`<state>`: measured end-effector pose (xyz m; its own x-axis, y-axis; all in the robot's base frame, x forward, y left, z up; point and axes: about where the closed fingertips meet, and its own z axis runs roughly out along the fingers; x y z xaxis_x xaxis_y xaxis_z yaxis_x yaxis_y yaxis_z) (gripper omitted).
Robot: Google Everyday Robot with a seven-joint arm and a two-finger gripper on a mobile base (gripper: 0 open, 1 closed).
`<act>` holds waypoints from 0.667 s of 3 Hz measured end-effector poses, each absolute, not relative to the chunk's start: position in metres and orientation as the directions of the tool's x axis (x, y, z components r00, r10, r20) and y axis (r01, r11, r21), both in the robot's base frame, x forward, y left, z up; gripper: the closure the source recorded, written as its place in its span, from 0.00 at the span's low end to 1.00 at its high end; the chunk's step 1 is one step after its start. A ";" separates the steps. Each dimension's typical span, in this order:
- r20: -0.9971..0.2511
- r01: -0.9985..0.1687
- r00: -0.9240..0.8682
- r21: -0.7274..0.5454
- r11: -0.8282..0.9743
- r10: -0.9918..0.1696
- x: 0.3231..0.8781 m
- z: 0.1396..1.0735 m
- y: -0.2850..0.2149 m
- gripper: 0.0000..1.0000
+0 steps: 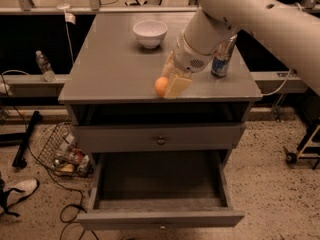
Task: Place orange into middle drawer
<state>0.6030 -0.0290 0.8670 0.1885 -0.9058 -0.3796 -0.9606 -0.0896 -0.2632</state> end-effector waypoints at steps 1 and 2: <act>-0.255 -0.977 0.089 -0.211 -0.035 -0.963 0.577 0.877 -0.072 1.00; -0.139 -0.993 0.034 -0.118 -0.017 -0.990 0.556 0.872 -0.084 1.00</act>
Offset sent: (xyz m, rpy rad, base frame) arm -0.0778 -0.0730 0.0050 -0.4347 0.2562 -0.1675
